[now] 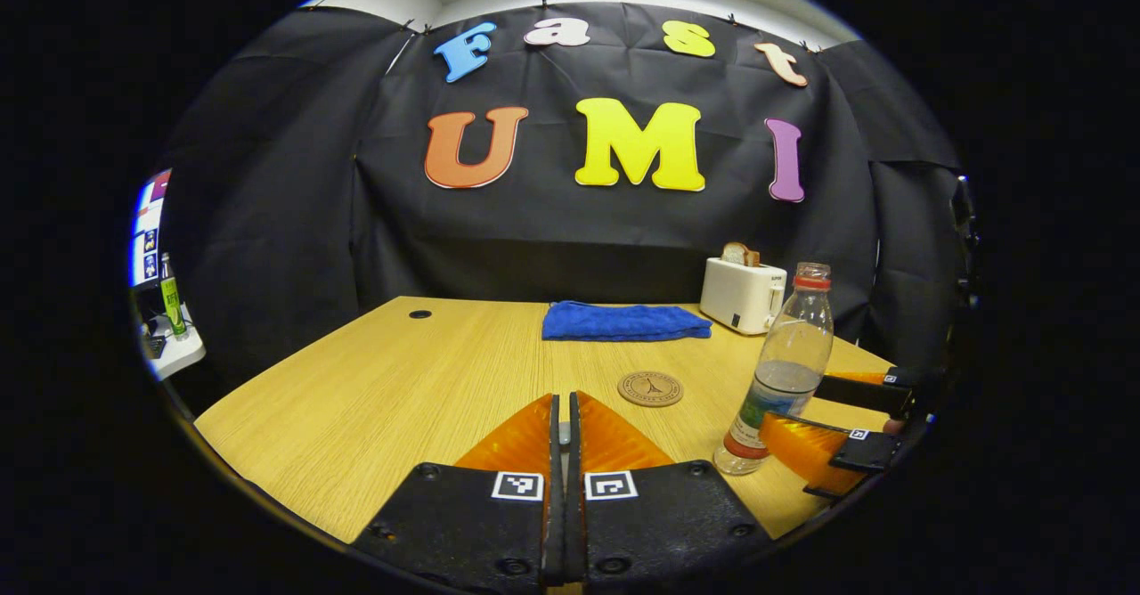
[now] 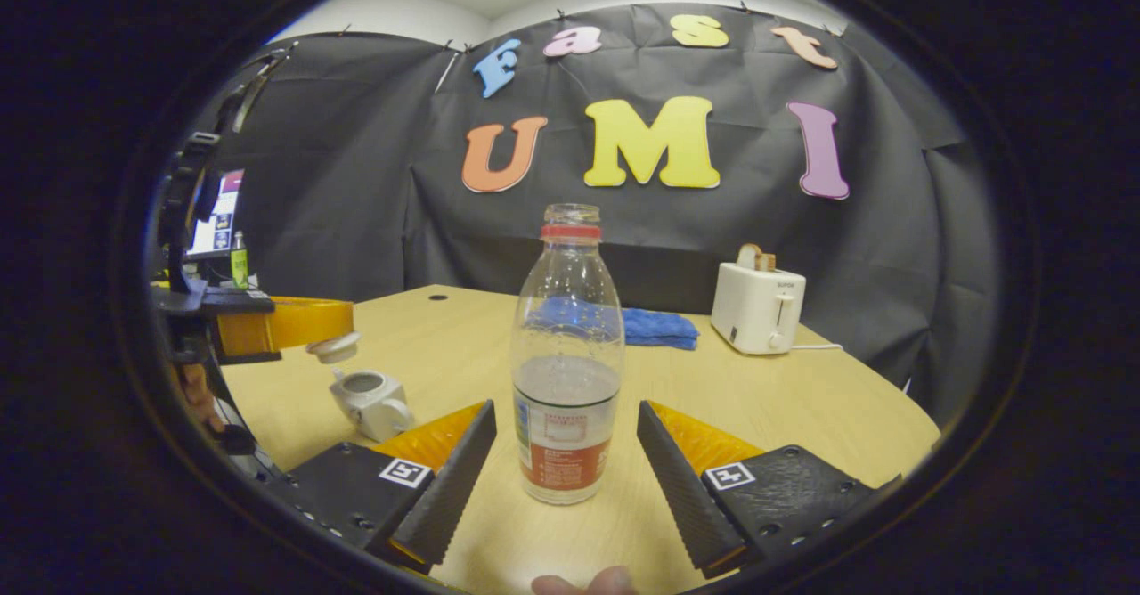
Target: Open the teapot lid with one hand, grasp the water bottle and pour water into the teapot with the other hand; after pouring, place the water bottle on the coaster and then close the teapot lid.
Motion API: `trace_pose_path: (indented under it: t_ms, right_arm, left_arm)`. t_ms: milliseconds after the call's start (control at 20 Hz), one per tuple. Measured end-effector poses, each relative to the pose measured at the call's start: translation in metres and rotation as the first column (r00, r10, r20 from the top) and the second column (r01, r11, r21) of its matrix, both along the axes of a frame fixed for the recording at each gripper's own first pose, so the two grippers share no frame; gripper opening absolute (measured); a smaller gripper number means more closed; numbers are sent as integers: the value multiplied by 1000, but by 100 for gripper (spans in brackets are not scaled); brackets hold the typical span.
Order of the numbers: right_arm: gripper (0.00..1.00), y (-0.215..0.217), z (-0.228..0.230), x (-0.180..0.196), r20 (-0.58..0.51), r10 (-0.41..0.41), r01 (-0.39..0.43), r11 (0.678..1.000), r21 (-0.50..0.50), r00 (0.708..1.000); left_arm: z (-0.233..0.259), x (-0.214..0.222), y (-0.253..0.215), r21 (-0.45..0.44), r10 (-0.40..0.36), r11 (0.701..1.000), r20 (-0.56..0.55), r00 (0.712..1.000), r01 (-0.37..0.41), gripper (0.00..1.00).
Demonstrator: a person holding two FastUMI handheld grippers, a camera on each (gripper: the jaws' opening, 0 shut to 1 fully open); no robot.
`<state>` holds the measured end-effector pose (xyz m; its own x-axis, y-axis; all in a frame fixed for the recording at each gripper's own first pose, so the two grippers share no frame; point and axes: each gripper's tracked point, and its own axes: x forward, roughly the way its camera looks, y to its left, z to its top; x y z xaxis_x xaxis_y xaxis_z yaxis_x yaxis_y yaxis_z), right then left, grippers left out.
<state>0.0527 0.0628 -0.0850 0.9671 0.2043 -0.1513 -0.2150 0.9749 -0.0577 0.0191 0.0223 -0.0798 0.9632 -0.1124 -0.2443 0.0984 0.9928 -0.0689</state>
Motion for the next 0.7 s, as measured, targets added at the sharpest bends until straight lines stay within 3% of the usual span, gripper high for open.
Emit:
trace_pose_path:
  t_ms: [150,350,550,700]
  right_arm:
    - [99,0,-4,9,-3,-23,23,1000,5,1000]
    - [94,1,-9,13,-21,-28,28,1000,-2,999]
    - [75,6,-5,15,-22,-23,23,1000,-17,999]
    - [71,9,8,15,0,0,0,997,-78,1000]
  left_arm:
    - [10,-5,7,-7,-2,1000,30,1000,2,3]
    - [16,-8,14,-29,-2,1000,48,999,3,3]
    - [19,-10,20,-48,1,999,57,998,1,3]
    - [21,-9,30,-58,12,998,63,998,-8,2]
